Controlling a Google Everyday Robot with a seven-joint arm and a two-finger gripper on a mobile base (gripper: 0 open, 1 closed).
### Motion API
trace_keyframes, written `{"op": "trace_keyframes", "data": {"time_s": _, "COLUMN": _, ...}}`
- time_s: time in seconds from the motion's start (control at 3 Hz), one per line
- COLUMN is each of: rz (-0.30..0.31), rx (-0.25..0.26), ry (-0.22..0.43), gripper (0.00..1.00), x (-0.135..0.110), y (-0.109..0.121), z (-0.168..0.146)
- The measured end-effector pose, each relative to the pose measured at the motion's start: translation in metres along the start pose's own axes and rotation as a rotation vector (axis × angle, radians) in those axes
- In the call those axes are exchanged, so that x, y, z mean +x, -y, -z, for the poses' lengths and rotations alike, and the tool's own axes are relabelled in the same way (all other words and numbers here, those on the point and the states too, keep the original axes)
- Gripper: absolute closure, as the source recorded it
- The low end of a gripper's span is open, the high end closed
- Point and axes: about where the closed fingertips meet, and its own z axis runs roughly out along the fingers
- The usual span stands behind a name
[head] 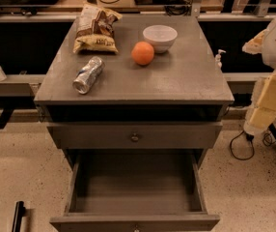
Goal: Place redbull can into middle drawer
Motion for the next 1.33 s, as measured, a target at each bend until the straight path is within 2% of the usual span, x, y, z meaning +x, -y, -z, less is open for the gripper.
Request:
{"op": "trace_keyframes", "data": {"time_s": 0.33, "rz": 0.0, "rx": 0.0, "ry": 0.0, "gripper": 0.0, "x": 0.0, "y": 0.0, "z": 0.0}}
{"op": "trace_keyframes", "data": {"time_s": 0.67, "rz": 0.131, "rx": -0.047, "ry": 0.021, "gripper": 0.0, "x": -0.042, "y": 0.012, "z": -0.022}}
{"op": "trace_keyframes", "data": {"time_s": 1.0, "rz": 0.412, "rx": -0.059, "ry": 0.025, "gripper": 0.0, "x": -0.127, "y": 0.022, "z": -0.048}}
{"op": "trace_keyframes", "data": {"time_s": 1.33, "rz": 0.775, "rx": -0.015, "ry": 0.044, "gripper": 0.0, "x": -0.248, "y": 0.01, "z": -0.069}}
